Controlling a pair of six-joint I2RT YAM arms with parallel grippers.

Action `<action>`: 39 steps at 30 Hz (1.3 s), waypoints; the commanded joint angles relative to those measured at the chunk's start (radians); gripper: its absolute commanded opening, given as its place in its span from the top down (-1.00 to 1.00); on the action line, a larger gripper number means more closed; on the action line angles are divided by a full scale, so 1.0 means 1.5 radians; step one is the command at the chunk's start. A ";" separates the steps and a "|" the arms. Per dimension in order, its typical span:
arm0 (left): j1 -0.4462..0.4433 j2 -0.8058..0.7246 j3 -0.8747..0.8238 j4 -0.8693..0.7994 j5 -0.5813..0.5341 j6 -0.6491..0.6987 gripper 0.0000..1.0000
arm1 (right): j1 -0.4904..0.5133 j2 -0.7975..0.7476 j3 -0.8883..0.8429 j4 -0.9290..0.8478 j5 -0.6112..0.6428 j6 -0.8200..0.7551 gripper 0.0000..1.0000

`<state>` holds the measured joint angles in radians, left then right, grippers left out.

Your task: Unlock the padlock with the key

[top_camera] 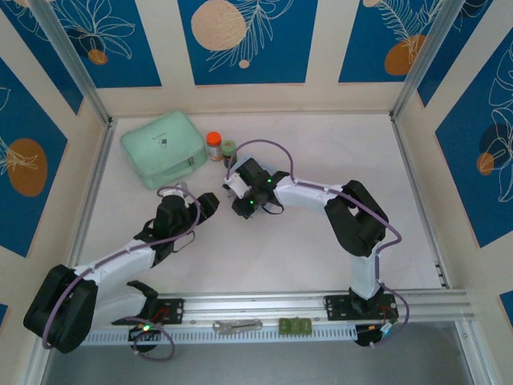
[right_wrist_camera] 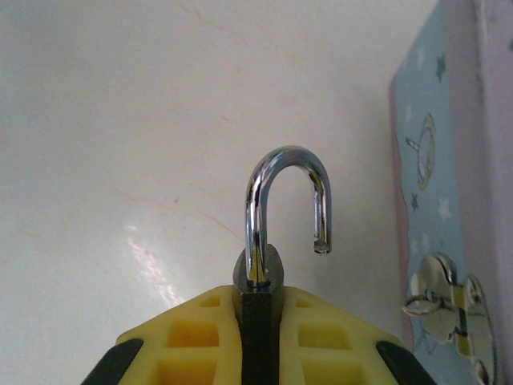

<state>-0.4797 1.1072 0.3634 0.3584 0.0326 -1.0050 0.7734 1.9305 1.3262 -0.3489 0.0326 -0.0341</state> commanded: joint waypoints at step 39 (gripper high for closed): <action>0.013 0.028 0.052 -0.070 -0.062 0.038 -1.00 | -0.267 -0.440 -0.322 -0.091 0.093 0.410 1.00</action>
<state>-0.4725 1.1233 0.3946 0.2054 -0.1081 -0.9447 0.3748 1.2797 0.8722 -0.4339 0.1448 0.5274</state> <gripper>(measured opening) 0.997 0.119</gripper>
